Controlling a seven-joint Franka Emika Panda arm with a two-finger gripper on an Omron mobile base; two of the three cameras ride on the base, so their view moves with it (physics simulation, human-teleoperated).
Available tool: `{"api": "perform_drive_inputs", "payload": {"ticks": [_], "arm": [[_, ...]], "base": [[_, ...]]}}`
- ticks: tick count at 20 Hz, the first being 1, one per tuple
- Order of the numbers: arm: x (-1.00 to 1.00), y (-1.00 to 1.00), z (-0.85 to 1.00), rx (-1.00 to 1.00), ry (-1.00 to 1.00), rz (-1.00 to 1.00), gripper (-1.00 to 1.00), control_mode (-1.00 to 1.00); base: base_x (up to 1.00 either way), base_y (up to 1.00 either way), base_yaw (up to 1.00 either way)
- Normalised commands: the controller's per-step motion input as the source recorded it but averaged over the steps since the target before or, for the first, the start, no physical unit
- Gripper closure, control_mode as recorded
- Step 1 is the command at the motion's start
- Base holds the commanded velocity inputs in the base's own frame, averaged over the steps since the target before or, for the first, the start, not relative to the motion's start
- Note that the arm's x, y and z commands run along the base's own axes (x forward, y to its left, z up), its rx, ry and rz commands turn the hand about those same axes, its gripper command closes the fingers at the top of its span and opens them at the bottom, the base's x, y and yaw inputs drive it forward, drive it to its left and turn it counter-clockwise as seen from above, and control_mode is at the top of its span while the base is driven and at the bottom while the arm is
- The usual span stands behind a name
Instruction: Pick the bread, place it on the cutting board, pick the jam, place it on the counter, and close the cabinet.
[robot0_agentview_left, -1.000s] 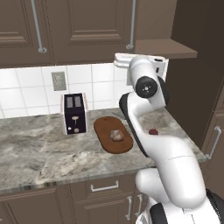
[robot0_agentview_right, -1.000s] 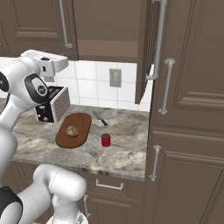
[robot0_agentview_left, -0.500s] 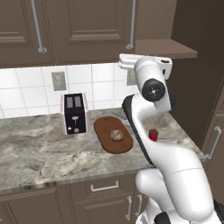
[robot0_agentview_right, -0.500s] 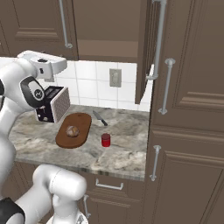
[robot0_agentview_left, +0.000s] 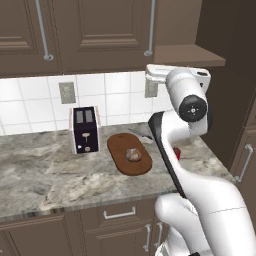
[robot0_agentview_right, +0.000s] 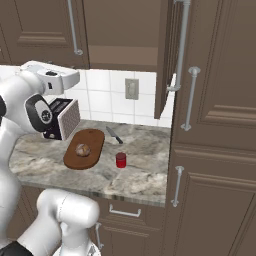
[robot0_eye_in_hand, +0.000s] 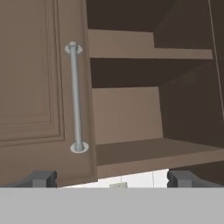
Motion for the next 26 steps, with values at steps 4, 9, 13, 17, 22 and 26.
{"api": "perform_drive_inputs", "payload": {"ticks": [4, 9, 13, 17, 22, 26], "arm": [[-0.19, -0.25, 0.0, 0.0, 0.01, 0.04, -1.0, -1.0], [-0.22, -0.21, 0.0, 0.0, 0.01, 0.04, -1.0, -1.0], [-0.28, -0.17, 0.0, 0.0, 0.0, 0.03, -1.0, -1.0], [-0.36, -0.15, 0.0, 0.0, 0.0, 0.04, -1.0, -1.0], [-0.39, -0.12, 0.02, 0.0, 0.0, 0.01, -1.0, -1.0], [-0.38, -0.15, 0.06, 0.0, 0.0, 0.0, -1.0, -1.0]], "base": [[0.0, 0.0, 0.0], [0.0, 0.0, 0.0], [0.0, 0.0, 0.0], [0.0, 0.0, 0.0], [0.0, 0.0, 0.0], [0.0, 0.0, 0.0]]}}
